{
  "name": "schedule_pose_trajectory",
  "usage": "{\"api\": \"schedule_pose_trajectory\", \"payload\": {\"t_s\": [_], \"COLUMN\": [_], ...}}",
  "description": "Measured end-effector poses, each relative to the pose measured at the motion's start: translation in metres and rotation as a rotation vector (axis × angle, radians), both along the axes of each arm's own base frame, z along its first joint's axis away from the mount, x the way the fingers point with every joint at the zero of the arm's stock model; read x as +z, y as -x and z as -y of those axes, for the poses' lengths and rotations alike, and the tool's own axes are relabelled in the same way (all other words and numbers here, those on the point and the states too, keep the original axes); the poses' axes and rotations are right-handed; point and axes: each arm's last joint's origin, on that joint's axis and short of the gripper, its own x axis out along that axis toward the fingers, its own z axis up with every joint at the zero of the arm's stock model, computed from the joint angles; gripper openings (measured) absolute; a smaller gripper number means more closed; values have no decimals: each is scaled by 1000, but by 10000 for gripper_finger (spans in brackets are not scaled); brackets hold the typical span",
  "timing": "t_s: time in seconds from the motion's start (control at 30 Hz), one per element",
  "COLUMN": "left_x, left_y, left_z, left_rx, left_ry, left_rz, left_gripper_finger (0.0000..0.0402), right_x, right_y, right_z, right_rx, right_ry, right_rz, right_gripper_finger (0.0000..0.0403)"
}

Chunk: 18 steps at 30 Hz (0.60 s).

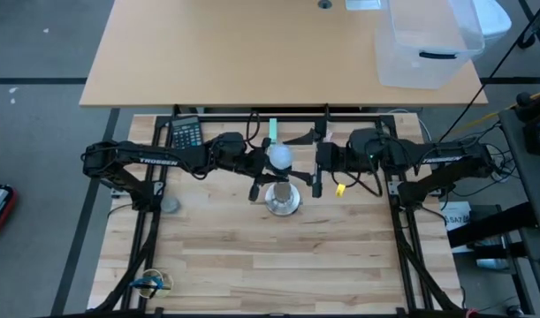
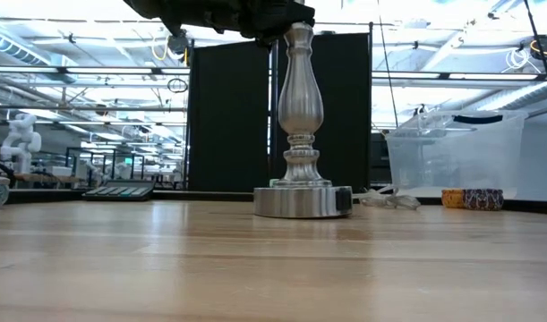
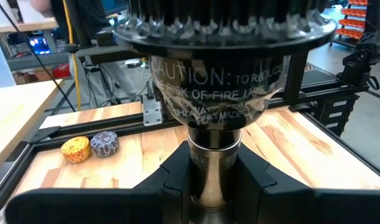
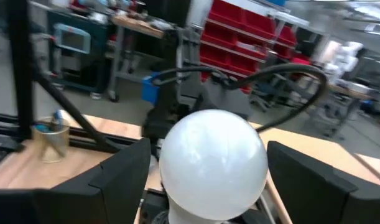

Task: Screw lightbulb
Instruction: Remove the white lightbulb from the desk lamp

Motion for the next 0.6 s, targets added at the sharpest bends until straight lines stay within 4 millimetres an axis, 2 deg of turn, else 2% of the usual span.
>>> {"api": "schedule_pose_trajectory", "payload": {"t_s": [0.1, 0.3, 0.4, 0.6], "left_x": [0, 0, 0, -1], "left_y": [0, 0, 0, 0], "left_z": [0, 0, -1, -2], "left_rx": [5, 18, 43, 57], "left_ry": [0, 3, 5, 0], "left_rz": [-1, -4, -7, -8], "left_gripper_finger": [74, 74, 74, 74], "right_x": [-1, 6, 7, 1], "right_y": [2, 6, 9, 6], "right_z": [-11, -34, -43, -62], "right_rx": [-72, -96, -181, -297], "right_ry": [16, -22, -44, -39], "right_rz": [-6, 67, 90, 89], "right_gripper_finger": [306, 306, 306, 306]}}
